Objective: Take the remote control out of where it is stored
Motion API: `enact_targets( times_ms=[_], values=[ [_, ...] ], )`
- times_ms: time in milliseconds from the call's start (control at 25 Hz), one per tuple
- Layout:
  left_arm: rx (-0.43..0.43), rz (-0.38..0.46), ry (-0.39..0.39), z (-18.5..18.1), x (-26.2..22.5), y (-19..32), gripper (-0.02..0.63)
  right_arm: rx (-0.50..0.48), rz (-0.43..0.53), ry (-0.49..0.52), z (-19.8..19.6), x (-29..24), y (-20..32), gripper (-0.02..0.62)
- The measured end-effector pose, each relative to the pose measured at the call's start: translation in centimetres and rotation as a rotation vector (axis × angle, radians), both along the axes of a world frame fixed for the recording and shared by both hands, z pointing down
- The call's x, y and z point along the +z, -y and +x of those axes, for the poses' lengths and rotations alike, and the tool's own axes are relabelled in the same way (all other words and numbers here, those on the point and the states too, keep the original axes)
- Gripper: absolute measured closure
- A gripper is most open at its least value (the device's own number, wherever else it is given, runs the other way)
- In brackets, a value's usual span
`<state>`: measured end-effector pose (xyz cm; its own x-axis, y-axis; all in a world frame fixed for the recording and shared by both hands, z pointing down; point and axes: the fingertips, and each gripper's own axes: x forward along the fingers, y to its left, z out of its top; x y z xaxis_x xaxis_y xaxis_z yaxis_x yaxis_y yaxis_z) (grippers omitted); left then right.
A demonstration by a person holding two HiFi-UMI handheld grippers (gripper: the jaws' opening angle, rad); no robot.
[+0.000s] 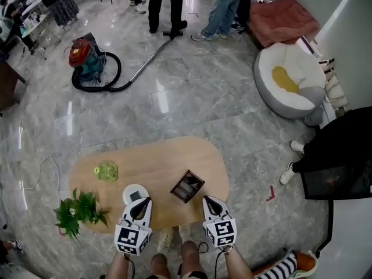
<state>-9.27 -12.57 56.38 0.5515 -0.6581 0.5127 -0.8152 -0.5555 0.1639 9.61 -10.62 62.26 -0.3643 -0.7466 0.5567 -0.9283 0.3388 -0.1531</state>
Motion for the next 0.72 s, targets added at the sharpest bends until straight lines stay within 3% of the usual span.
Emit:
enact_targets(
  times_ms=[720],
  values=[
    [-0.031,-0.074,-0.006,-1.0,6.6,-0.4,0.600,-0.082,-0.022,-0.033,-1.5,7.3,2.3,0.586]
  ],
)
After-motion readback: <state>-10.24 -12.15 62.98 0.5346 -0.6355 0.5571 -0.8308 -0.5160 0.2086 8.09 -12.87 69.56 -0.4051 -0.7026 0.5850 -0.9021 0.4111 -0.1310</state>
